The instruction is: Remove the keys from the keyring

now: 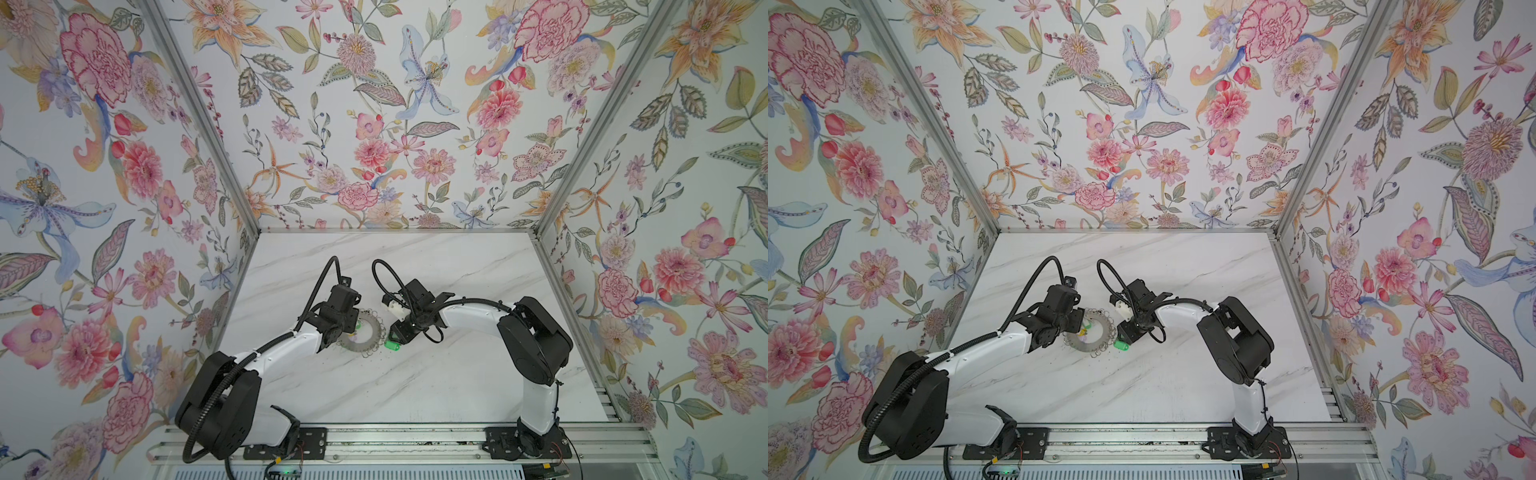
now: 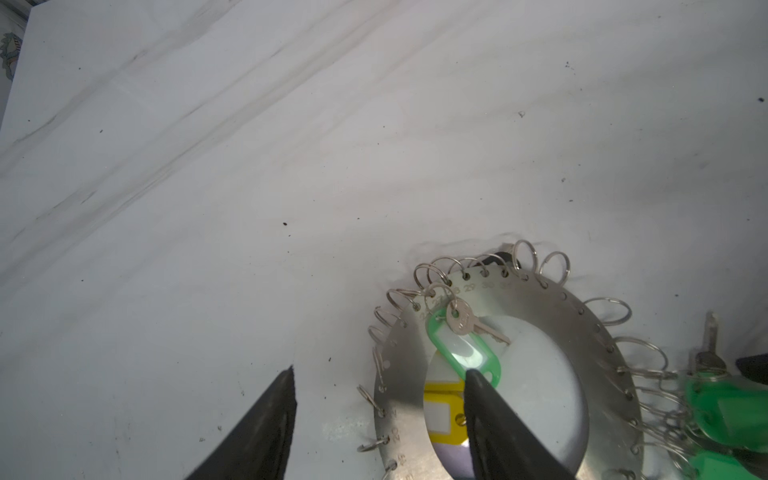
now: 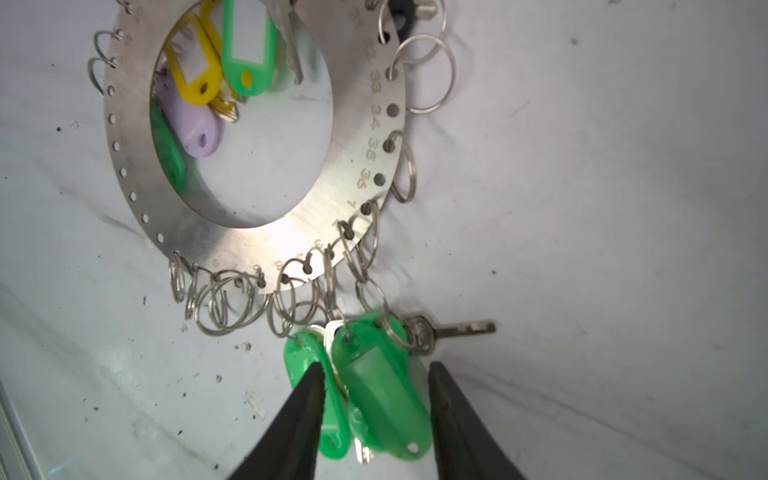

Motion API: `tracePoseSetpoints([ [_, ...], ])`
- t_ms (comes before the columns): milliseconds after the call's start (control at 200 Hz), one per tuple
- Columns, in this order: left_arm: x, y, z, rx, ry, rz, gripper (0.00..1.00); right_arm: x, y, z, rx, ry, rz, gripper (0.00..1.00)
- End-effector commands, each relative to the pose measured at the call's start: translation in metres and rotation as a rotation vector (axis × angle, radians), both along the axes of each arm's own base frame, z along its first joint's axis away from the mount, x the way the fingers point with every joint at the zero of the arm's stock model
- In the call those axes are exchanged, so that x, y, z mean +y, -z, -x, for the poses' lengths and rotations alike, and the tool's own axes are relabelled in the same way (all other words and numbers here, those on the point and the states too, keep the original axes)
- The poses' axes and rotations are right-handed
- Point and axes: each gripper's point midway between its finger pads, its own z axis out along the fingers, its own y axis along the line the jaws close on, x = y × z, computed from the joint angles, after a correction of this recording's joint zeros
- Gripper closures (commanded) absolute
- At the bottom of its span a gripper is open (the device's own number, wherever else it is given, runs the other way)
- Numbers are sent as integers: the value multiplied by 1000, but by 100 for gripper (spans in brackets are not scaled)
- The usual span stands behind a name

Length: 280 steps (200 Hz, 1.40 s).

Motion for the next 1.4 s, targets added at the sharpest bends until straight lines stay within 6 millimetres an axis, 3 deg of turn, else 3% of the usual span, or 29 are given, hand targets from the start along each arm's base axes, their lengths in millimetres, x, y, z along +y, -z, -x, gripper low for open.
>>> tracePoseSetpoints([
  [0, 6, -6, -2, -42, -5, -16, 33, -9, 14, 4, 8, -18, 85, 57],
  [185, 19, -7, -2, -43, -40, -88, 33, -25, 24, -4, -45, -2, 197, 59],
  [320, 15, -8, -4, -63, -20, -70, 33, -40, 27, -14, -158, -2, 323, 60],
  [460, 16, -11, -7, -65, -28, -85, 32, -36, 28, -13, -140, -9, 325, 61],
  [576, 13, -14, -9, -81, -26, -66, 32, -20, 21, -8, -114, -27, 231, 64],
  [651, 10, -14, -9, -86, -23, -43, 33, -10, 17, -3, -88, -47, 188, 73],
  [726, 8, -11, -9, -93, -17, -27, 32, -17, 16, -12, -122, -11, 212, 76],
  [886, 8, -9, -8, -84, -17, -29, 32, -35, 6, -35, -131, 96, 198, 72],
  [1021, 5, -8, -8, -80, -5, -21, 32, -27, -14, -24, -136, 73, 115, 70],
  [1186, 3, -8, -10, -96, 1, -7, 32, -13, -36, 2, -122, -1, 16, 67],
  [1396, -3, -6, -13, -98, 22, 5, 32, 9, -35, 36, -41, -88, -56, 66],
])
